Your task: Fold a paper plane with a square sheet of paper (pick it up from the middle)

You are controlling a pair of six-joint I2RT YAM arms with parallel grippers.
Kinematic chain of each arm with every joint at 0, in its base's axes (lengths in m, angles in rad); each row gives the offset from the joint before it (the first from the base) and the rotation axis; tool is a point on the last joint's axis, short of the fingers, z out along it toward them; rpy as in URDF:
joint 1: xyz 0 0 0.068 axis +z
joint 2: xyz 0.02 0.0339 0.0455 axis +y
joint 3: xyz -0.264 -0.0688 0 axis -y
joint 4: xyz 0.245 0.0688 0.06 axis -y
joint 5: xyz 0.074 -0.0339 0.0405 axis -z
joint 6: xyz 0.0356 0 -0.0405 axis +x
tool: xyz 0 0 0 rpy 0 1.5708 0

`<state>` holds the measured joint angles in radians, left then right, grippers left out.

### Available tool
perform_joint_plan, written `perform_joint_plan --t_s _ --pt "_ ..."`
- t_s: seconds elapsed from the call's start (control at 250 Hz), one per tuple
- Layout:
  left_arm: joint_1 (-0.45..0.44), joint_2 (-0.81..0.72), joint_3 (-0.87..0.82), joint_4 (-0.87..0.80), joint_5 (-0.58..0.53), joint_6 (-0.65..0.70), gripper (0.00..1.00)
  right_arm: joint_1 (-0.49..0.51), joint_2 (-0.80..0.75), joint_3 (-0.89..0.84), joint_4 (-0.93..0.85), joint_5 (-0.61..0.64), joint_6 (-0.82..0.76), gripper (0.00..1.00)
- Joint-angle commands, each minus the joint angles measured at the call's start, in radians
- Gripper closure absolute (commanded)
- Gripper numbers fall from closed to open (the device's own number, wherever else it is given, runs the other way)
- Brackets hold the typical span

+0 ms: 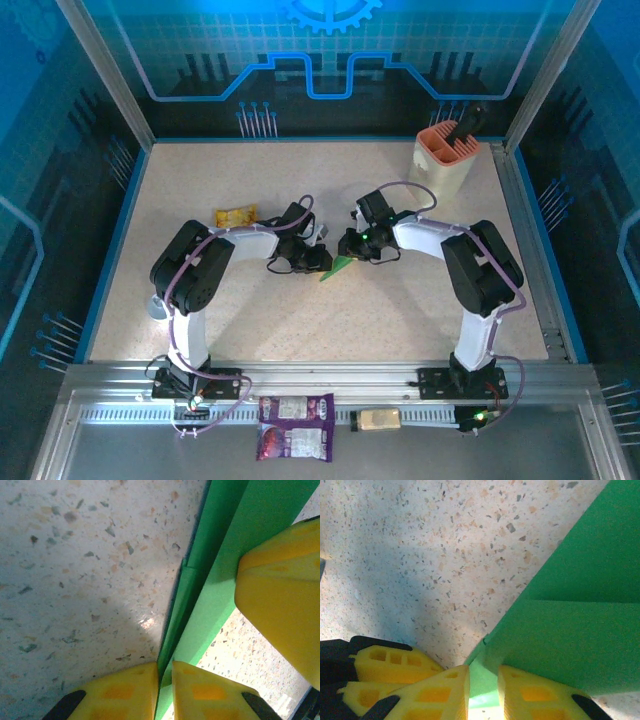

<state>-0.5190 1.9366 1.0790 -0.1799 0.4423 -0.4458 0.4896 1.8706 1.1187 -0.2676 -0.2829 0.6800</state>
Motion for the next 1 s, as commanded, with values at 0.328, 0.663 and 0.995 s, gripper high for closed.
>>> perform_joint_plan --t_s 0.328,0.663,0.995 --pt "-0.002 0.065 -0.014 -0.046 -0.042 0.004 0.83 -0.018 0.047 0.028 -0.007 -0.001 -0.032 0.76" --pt "-0.003 0.065 -0.014 -0.046 -0.039 0.001 0.84 -0.020 0.066 0.033 -0.014 -0.002 -0.043 0.77" --pt "-0.003 0.063 -0.018 -0.044 -0.040 0.004 0.85 -0.021 0.076 0.046 -0.015 -0.025 -0.068 0.78"
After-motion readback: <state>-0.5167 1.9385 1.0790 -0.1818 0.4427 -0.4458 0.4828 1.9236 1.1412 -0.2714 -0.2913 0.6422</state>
